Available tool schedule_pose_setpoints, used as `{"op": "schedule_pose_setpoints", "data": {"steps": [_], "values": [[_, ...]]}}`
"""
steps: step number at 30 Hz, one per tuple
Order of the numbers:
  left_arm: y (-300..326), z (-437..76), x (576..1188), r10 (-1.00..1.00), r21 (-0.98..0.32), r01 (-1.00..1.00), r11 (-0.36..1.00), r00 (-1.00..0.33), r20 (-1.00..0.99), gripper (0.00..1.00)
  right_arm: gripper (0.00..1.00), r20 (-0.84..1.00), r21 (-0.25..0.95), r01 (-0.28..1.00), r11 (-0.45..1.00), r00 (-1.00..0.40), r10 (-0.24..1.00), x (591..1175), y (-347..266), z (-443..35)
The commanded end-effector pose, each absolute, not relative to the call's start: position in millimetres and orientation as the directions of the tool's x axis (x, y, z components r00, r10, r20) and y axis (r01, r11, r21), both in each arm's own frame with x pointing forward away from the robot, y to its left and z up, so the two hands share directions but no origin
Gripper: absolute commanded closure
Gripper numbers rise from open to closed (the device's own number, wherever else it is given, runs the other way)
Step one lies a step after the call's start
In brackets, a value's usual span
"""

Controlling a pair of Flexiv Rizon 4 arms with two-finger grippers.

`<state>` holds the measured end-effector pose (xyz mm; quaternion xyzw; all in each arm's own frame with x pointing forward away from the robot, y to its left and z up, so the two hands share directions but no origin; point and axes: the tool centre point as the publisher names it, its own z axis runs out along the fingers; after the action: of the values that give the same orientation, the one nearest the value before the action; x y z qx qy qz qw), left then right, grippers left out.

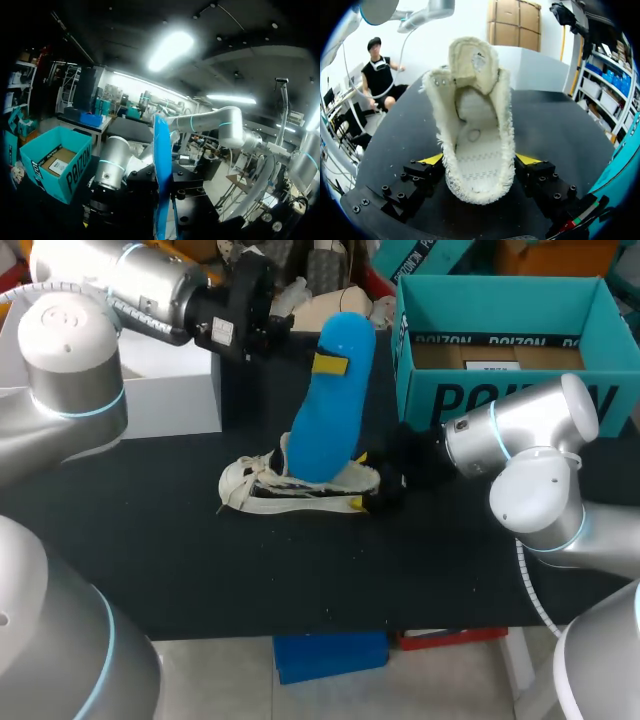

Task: Take the shoe out of the shoebox, open the shoe tongue, remove and reinsert the insole, then place the shoe into the shoebox

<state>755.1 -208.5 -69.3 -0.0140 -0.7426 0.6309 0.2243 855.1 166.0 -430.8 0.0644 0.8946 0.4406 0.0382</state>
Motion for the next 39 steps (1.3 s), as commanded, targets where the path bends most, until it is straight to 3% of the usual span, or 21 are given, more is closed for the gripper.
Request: {"op": "schedule_pose_setpoints", "data": {"steps": [1, 20, 24, 39], "values": [[-204.8, -50.2, 724.7, 0.144, -0.947, -0.278, 0.163, -0.943, 0.301, 1.00, 1.00, -0.011, 0.792, 0.083, 0.605, -0.989, 0.149, 854.6, 165.1, -431.6], [-190.8, 50.1, 680.0, 0.056, -0.897, -0.425, 0.124, -0.899, 0.434, 1.00, 1.00, -0.011, 0.792, 0.083, 0.605, -0.989, 0.149, 854.6, 165.1, -431.6], [-190.7, 64.1, 669.6, 0.005, -0.901, -0.409, 0.147, -0.910, 0.414, 1.00, 1.00, -0.011, 0.792, 0.083, 0.605, -0.989, 0.149, 854.6, 165.1, -431.6], [-192.9, 87.8, 650.2, 0.044, -0.916, -0.400, 0.039, -0.915, 0.401, 1.00, 1.00, -0.011, 0.792, 0.083, 0.605, -0.989, 0.149, 854.6, 165.1, -431.6]]}}
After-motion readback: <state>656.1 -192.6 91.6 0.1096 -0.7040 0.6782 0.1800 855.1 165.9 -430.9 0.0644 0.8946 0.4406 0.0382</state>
